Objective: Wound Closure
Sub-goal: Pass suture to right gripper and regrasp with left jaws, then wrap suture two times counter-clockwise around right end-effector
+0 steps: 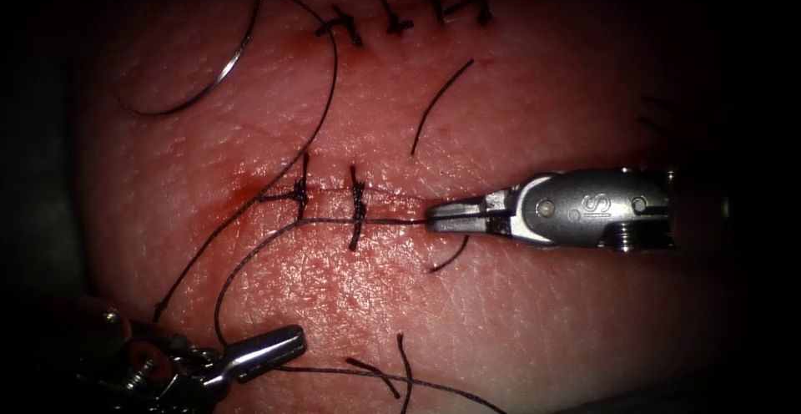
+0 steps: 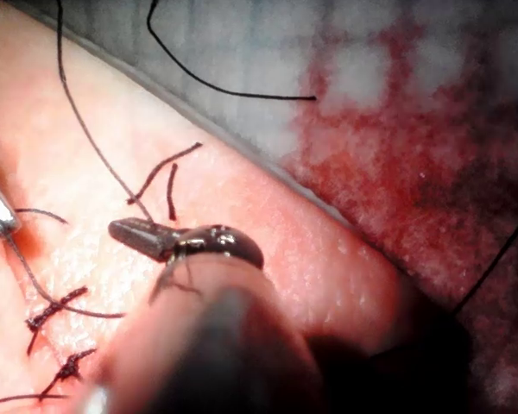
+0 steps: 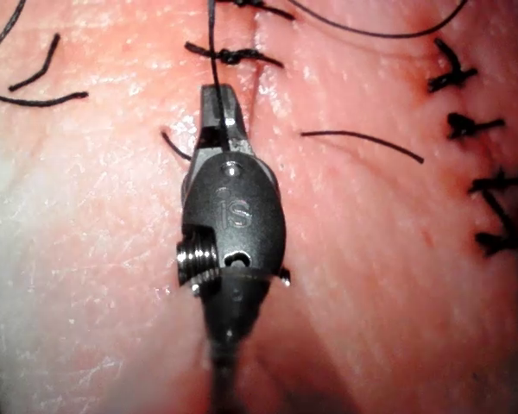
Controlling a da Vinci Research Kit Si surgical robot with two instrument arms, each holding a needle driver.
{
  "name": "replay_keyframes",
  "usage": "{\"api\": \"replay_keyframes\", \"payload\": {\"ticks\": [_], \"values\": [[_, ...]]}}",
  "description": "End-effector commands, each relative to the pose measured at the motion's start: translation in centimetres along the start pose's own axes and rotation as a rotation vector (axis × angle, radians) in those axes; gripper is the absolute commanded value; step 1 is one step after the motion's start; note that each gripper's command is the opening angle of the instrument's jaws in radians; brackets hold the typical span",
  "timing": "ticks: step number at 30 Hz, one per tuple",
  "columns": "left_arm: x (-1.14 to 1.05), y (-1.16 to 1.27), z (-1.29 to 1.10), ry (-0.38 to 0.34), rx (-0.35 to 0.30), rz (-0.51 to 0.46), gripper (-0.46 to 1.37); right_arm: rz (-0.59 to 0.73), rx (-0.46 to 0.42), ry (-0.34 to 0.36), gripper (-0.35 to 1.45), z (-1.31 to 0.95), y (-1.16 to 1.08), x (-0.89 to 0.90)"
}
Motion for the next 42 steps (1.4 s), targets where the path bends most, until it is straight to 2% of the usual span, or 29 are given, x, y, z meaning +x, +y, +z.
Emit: {"api": "replay_keyframes", "payload": {"ticks": [1, 11, 14, 18, 21, 24, 25, 26, 27, 31, 37, 42], "values": [[-0.01, 0.00, -0.01, -0.005, -0.009, 0.001, -0.35, 0.003, -0.003, 0.007, -0.35, -0.01, -0.01, 0.01], [-0.25, -0.04, -0.14, -0.041, -0.016, 0.011, -0.35, 0.022, -0.003, 0.031, -0.35, -0.04, -0.14, 0.09], [-0.25, -0.04, -0.13, -0.054, -0.012, 0.012, -0.35, 0.023, 0.000, 0.042, -0.35, -0.04, -0.15, 0.10], [-0.18, 0.00, -0.08, -0.055, -0.008, 0.014, -0.35, 0.030, -0.014, 0.099, -0.35, -0.06, -0.13, 0.11], [-0.10, 0.02, -0.05, -0.045, -0.007, 0.022, -0.35, 0.039, -0.026, 0.144, -0.05, -0.09, -0.10, 0.13], [-0.04, 0.03, -0.03, -0.037, -0.010, 0.023, -0.35, 0.047, -0.032, 0.164, 0.13, -0.12, -0.07, 0.15], [-0.03, 0.03, -0.03, -0.037, -0.009, 0.024, -0.35, 0.052, -0.042, 0.170, 0.34, -0.13, -0.05, 0.16], [-0.02, 0.03, -0.03, -0.036, -0.009, 0.024, -0.35, 0.055, -0.050, 0.173, 0.44, -0.14, -0.04, 0.17], [0.00, 0.03, -0.02, -0.032, -0.010, 0.024, -0.35, 0.064, -0.067, 0.179, 0.70, -0.15, -0.01, 0.20], [0.02, 0.04, -0.01, -0.027, -0.010, 0.030, -0.35, 0.080, -0.088, 0.208, 0.92, -0.20, 0.09, 0.26], [0.04, 0.04, -0.01, -0.027, -0.012, 0.032, -0.35, 0.088, -0.113, 0.236, 0.97, -0.29, 0.26, 0.39], [0.07, 0.04, 0.00, -0.024, -0.012, 0.038, -0.35, 0.089, -0.134, 0.247, 0.81, -0.33, 0.42, 0.44]]}}
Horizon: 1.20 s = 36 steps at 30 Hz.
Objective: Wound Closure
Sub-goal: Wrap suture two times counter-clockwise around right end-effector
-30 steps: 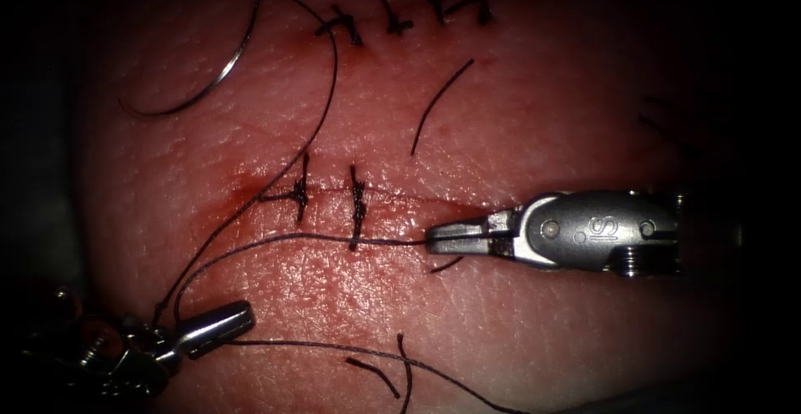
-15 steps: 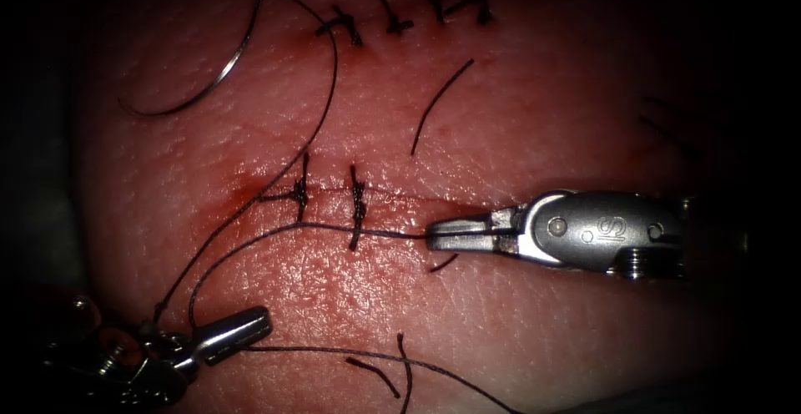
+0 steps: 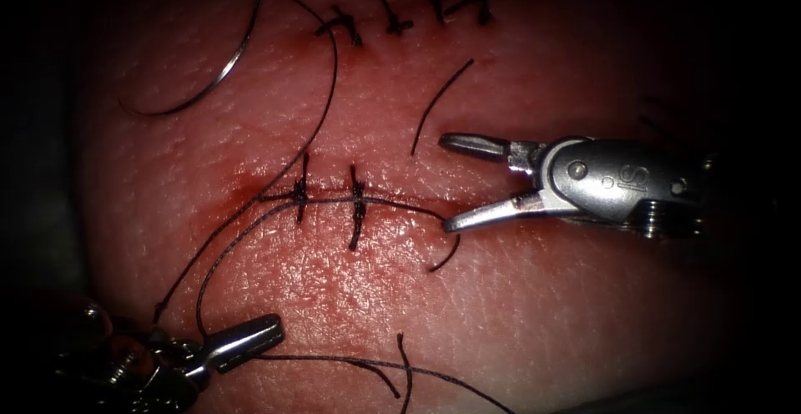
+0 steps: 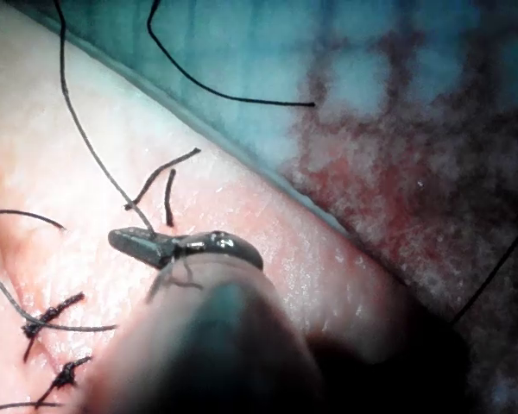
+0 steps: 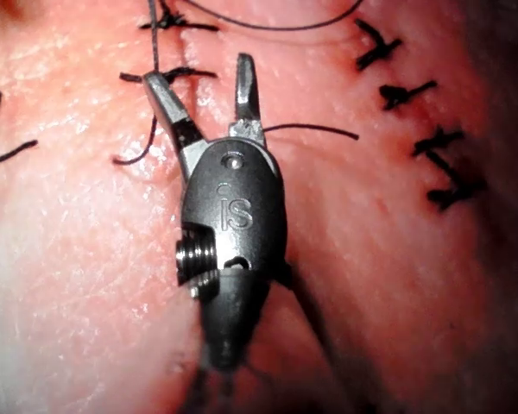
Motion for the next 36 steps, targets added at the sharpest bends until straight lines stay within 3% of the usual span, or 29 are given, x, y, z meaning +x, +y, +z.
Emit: {"api": "replay_keyframes", "payload": {"ticks": [1, 7, 13, 14, 16, 19, 22, 23, 30, 36], "values": [[0.01, 0.00, 0.00, 0.002, -0.010, 0.006, -0.35, 0.001, -0.005, -0.003, 0.80, 0.01, 0.04, 0.00], [0.06, -0.07, 0.02, 0.005, -0.013, 0.036, -0.35, 0.005, -0.042, -0.017, 0.83, 0.09, 0.29, -0.10], [0.09, -0.19, 0.05, 0.012, -0.021, 0.066, -0.35, -0.002, -0.029, -0.008, 0.78, 0.22, 0.35, -0.20], [0.10, -0.23, 0.06, 0.013, -0.024, 0.075, -0.35, -0.006, -0.015, -0.002, 0.48, 0.26, 0.35, -0.22], [0.11, -0.26, 0.08, 0.016, -0.029, 0.084, -0.35, -0.014, 0.019, 0.016, -0.35, 0.29, 0.32, -0.26], [0.14, -0.33, 0.11, 0.024, -0.031, 0.100, -0.35, -0.023, 0.031, 0.013, -0.35, 0.38, 0.29, -0.31], [0.14, -0.41, 0.14, 0.084, -0.044, 0.094, -0.35, -0.030, 0.027, 0.001, -0.35, 0.48, 0.27, -0.34], [0.14, -0.46, 0.16, 0.119, -0.054, 0.082, -0.35, -0.036, 0.039, 0.001, -0.35, 0.55, 0.25, -0.37], [0.11, -0.63, 0.24, 0.176, -0.086, -0.002, -0.35, -0.063, 0.110, 0.014, -0.35, 0.82, 0.12, -0.54], [0.01, -0.68, 0.35, 0.266, -0.141, -0.120, -0.35, -0.042, 0.155, 0.053, -0.35, 0.90, -0.03, -0.54]]}}
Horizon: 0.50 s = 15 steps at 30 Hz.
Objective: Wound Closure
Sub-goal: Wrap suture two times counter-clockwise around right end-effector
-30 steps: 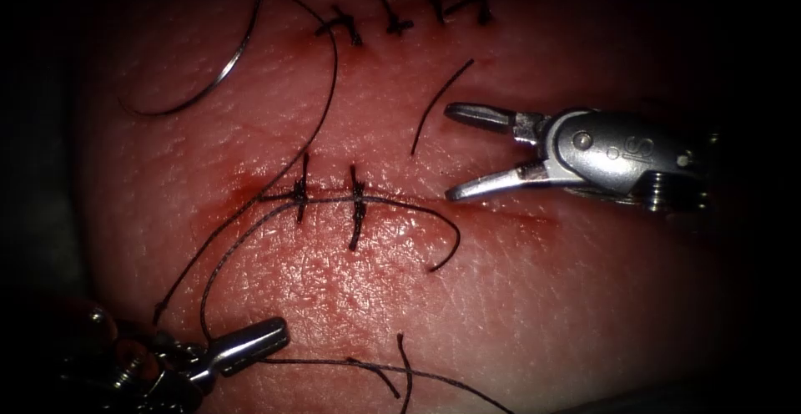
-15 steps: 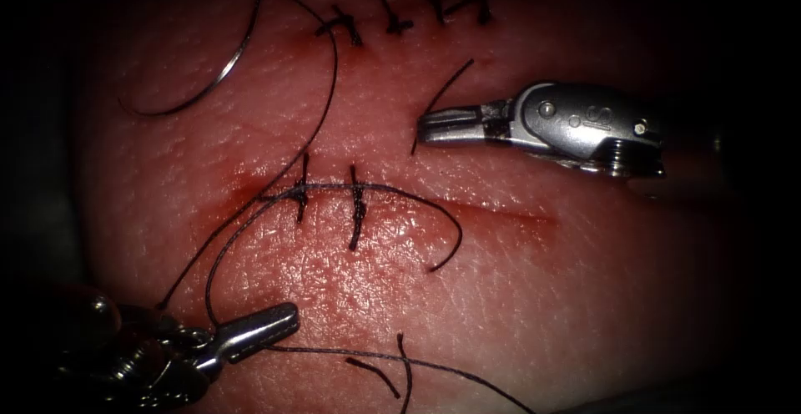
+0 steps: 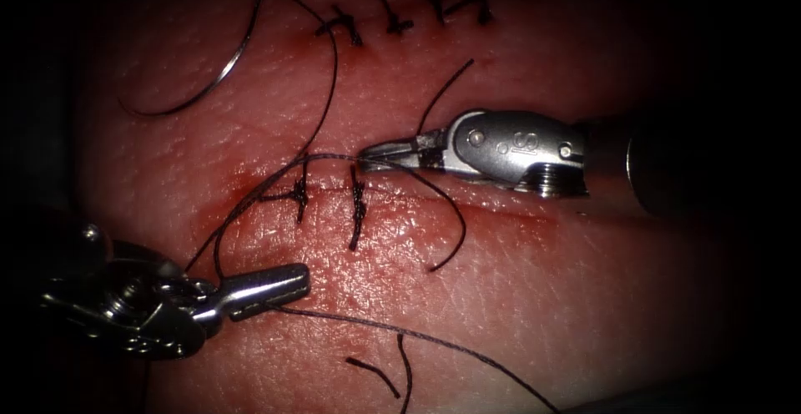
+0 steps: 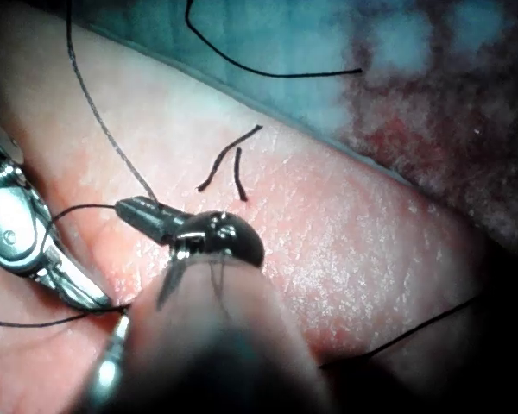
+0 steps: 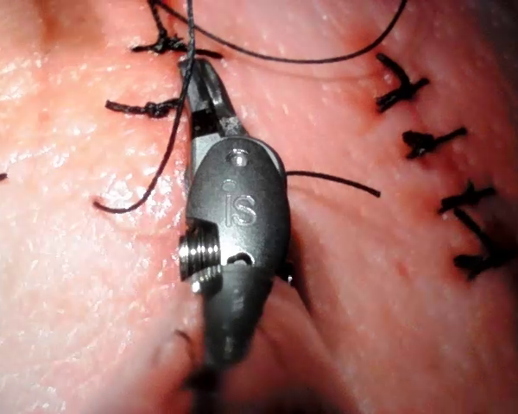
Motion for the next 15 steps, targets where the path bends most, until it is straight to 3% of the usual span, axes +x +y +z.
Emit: {"api": "replay_keyframes", "payload": {"ticks": [1, 15], "values": [[-0.07, 0.01, 0.03, 0.019, -0.024, -0.025, -0.35, 0.008, -0.001, 0.027, -0.35, 0.00, -0.03, 0.03], [-0.65, 0.22, 0.36, 0.102, -0.133, -0.172, -0.35, 0.028, -0.004, 0.122, -0.35, 0.00, -0.12, 0.27]]}}
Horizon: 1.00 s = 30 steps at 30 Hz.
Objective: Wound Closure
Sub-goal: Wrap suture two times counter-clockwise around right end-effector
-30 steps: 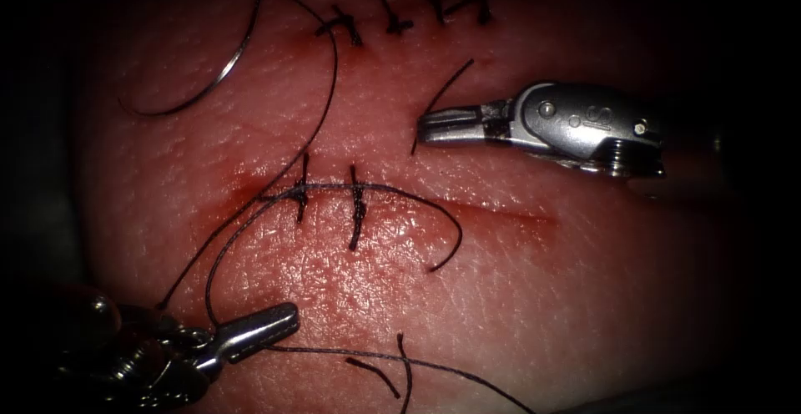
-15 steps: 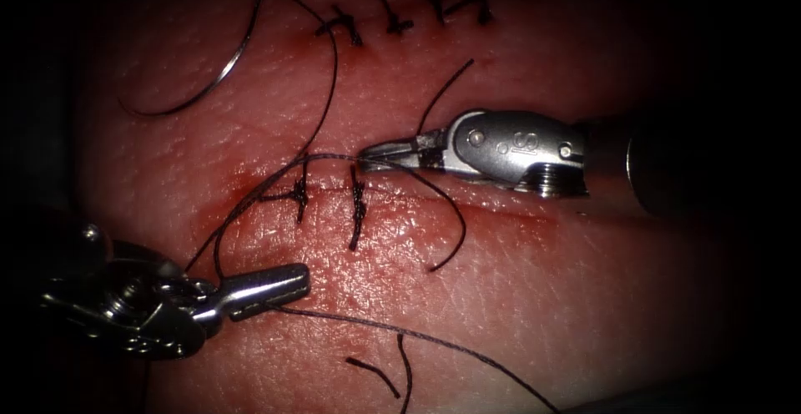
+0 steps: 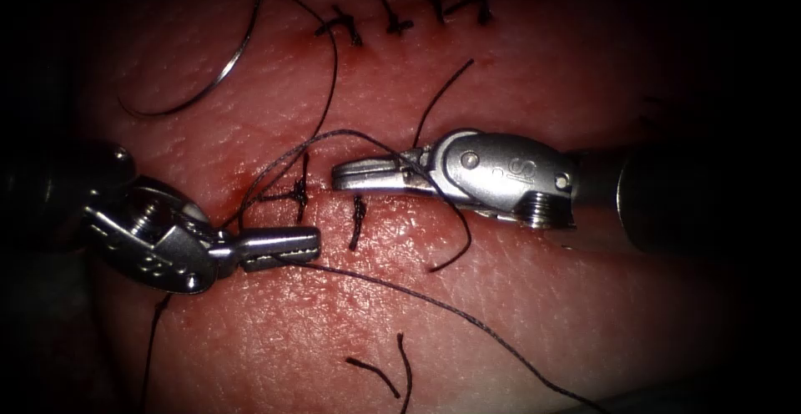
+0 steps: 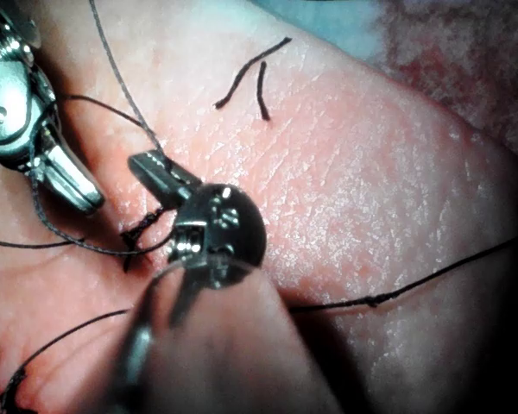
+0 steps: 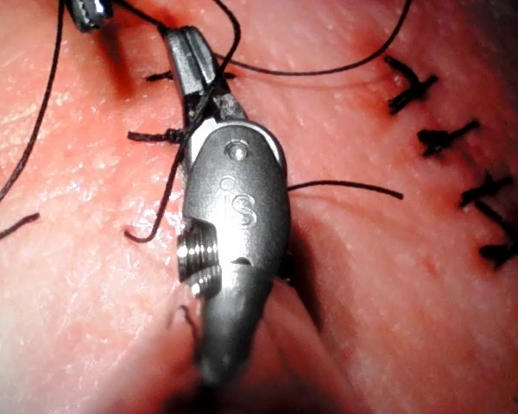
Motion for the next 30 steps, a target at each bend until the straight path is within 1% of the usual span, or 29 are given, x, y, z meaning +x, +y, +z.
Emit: {"api": "replay_keyframes", "payload": {"ticks": [1, 5, 8, 13, 19, 30], "values": [[-0.05, 0.02, 0.03, 0.005, -0.023, -0.012, -0.35, 0.006, -0.001, 0.009, -0.35, 0.00, -0.01, 0.00], [-0.14, 0.06, 0.12, 0.007, -0.039, -0.015, -0.35, 0.012, -0.003, 0.031, -0.35, 0.01, -0.03, 0.02], [-0.17, 0.10, 0.21, 0.002, -0.050, -0.022, -0.35, 0.015, -0.004, 0.037, -0.35, 0.01, -0.03, 0.06], [-0.14, 0.18, 0.37, 0.016, -0.072, -0.020, -0.35, 0.020, -0.013, 0.067, -0.35, 0.01, -0.04, 0.12], [-0.06, 0.29, 0.56, 0.035, -0.097, -0.014, -0.35, 0.025, -0.042, 0.074, -0.35, 0.02, -0.02, 0.16], [0.04, 0.32, 0.58, 0.042, -0.102, -0.013, -0.35, 0.026, -0.066, 0.076, -0.35, 0.02, -0.03, 0.16]]}}
